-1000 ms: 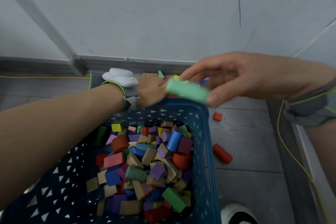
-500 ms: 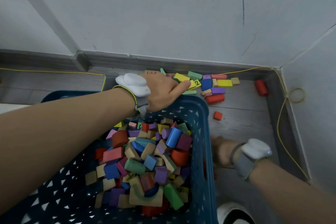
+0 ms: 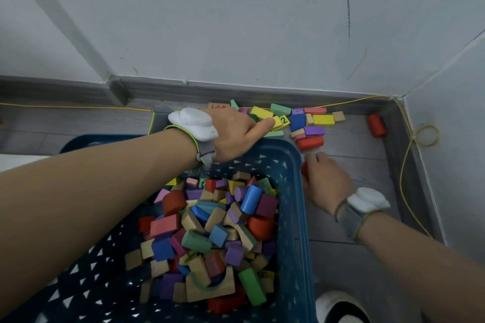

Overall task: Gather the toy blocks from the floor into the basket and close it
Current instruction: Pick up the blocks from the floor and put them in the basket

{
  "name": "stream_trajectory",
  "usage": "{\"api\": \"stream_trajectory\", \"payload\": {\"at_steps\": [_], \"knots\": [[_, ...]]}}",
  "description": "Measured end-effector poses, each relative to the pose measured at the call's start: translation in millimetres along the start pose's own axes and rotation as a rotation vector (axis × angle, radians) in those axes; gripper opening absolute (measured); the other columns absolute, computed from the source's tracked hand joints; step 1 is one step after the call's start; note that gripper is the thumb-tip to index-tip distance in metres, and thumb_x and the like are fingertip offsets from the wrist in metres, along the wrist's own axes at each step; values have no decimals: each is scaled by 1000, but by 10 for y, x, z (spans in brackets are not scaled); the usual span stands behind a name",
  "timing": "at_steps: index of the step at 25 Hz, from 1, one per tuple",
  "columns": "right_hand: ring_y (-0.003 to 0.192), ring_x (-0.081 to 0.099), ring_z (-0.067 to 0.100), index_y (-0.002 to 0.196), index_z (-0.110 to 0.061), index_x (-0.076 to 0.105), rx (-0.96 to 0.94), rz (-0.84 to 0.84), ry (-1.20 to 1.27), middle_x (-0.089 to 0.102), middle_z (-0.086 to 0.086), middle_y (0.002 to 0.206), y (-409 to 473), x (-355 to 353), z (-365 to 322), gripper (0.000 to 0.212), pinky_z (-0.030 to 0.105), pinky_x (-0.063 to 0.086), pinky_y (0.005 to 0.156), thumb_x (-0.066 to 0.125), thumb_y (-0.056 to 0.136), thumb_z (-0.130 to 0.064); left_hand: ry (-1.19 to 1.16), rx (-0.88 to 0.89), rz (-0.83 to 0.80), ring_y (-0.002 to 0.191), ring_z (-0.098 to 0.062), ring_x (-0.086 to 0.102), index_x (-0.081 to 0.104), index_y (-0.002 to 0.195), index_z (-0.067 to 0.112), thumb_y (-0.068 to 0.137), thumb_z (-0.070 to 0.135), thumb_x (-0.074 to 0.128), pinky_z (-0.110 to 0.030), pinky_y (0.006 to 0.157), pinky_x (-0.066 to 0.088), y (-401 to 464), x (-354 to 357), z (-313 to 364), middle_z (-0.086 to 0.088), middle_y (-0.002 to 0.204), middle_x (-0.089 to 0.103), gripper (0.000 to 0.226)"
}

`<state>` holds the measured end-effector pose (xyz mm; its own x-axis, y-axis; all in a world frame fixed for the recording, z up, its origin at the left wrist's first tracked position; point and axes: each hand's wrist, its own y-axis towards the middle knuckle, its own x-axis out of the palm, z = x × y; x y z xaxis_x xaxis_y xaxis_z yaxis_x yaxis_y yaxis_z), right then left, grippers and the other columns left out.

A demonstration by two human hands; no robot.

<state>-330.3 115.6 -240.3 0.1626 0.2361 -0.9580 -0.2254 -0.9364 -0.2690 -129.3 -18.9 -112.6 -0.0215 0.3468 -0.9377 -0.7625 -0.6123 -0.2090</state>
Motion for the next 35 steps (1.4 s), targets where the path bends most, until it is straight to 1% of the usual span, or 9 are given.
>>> {"api": "stream_trajectory", "payload": {"at_steps": [7,12,14,17,20,25,27,30,35], "knots": [[97,54,36,124,-22,45,22,-36,-29,41,11,115,136,141,313,34,40,49,73,50,91,-23,-11,7,20,61,-15,51,61,74,15,98,59,13,-29,65,33,-5,-25,-63,-3,65,56,70],[75,61,26,101,-27,55,274,275,902,64,6,93,214,-496,-124,15,41,55,64,53,86,-24,33,-50,59,64,-19,56,62,76,14,96,62,12,-32,64,39,-249,-117,-432,-5,67,60,72],[69,56,17,91,-30,55,68,521,1004,59,-3,79,89,-1094,-411,13,36,53,63,55,82,-20,34,-104,79,69,-22,58,61,76,15,97,60,13,-34,68,42,-370,-124,-568,-7,72,63,69],[84,57,5,100,-25,62,-465,341,798,63,-8,94,-228,-1668,-1012,21,18,46,73,62,81,-17,-2,-140,96,72,-27,59,59,75,14,98,59,14,-37,71,46,-465,-148,-692,-9,74,64,67],[89,53,2,112,-32,64,-615,123,595,56,-9,100,-404,-1617,-1441,34,9,38,73,69,79,-25,-14,-157,100,80,-33,59,49,65,26,101,49,22,-35,70,41,-441,-139,-690,-9,80,62,51],[76,59,10,95,-17,63,-180,552,814,63,-2,85,138,-1368,-967,13,26,51,70,61,83,-11,-44,-152,129,80,-34,59,40,62,26,103,47,20,-41,77,48,-443,-111,-695,-14,81,64,51],[95,60,24,111,-20,61,49,344,514,63,6,103,517,-1085,-491,30,37,50,88,62,81,-15,-22,-152,141,74,-30,57,43,63,22,103,47,20,-35,69,43,-462,-111,-659,-13,76,62,53],[125,40,42,139,-29,40,78,-143,4,37,15,142,779,-603,-53,62,44,34,106,66,83,-35,32,-153,148,64,-29,54,47,60,15,100,51,17,-33,60,34,-424,-76,-660,-7,59,53,61],[110,40,41,129,-30,38,-49,-66,-356,30,14,135,902,-264,-27,51,39,40,88,63,85,-37,46,-189,91,52,-18,46,49,60,15,100,53,17,-31,57,30,-435,-98,-663,-3,54,48,64]]}}
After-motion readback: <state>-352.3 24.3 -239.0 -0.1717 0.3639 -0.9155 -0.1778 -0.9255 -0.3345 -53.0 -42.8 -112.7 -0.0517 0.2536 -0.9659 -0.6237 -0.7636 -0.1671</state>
